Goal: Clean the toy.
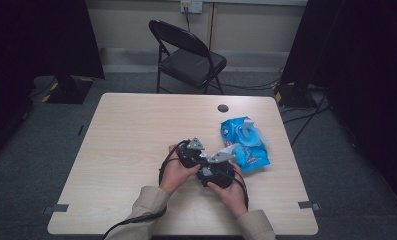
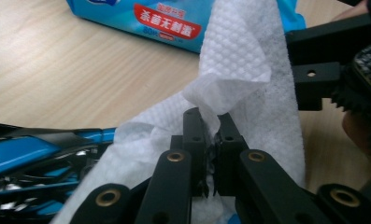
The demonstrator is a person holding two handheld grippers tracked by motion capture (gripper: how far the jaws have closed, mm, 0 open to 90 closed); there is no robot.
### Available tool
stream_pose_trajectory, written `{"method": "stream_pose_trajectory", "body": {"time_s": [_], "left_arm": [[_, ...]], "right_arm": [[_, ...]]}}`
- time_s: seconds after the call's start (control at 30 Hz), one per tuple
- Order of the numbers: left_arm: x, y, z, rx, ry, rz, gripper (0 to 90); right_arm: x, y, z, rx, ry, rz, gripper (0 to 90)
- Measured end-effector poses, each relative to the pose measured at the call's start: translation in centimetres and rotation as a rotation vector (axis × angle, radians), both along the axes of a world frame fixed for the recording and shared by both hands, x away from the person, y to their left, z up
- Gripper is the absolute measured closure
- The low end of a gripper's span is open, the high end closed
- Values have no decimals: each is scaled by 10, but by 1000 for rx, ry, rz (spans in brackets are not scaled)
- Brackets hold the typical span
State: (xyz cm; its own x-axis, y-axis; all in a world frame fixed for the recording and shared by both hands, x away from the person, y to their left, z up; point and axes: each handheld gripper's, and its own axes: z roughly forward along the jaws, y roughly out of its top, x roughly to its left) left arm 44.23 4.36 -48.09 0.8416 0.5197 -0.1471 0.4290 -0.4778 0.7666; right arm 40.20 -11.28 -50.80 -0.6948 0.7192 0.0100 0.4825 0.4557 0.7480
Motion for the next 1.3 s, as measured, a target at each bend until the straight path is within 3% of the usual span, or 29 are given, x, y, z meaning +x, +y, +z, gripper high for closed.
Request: {"method": "stream_pose_trajectory", "body": {"time_s": [0.13, 0.5, 0.83, 1.0, 1.17, 1.3], "left_arm": [[4, 3, 0, -18, 5, 6, 859], [11, 7, 3, 16, -43, 9, 856], [17, 8, 3, 18, -45, 17, 856], [22, 11, 5, 41, -67, 30, 847], [29, 19, 4, 26, -62, 71, 842], [33, 22, 2, 35, -81, 84, 831]], "right_arm": [[0, 0, 0, 0, 0, 0, 260], [0, 0, 0, 1, 1, 0, 260], [0, 0, 0, 0, 0, 0, 260], [0, 0, 0, 0, 0, 0, 260], [0, 0, 0, 0, -1, 1, 260], [0, 0, 0, 0, 1, 0, 260]]}}
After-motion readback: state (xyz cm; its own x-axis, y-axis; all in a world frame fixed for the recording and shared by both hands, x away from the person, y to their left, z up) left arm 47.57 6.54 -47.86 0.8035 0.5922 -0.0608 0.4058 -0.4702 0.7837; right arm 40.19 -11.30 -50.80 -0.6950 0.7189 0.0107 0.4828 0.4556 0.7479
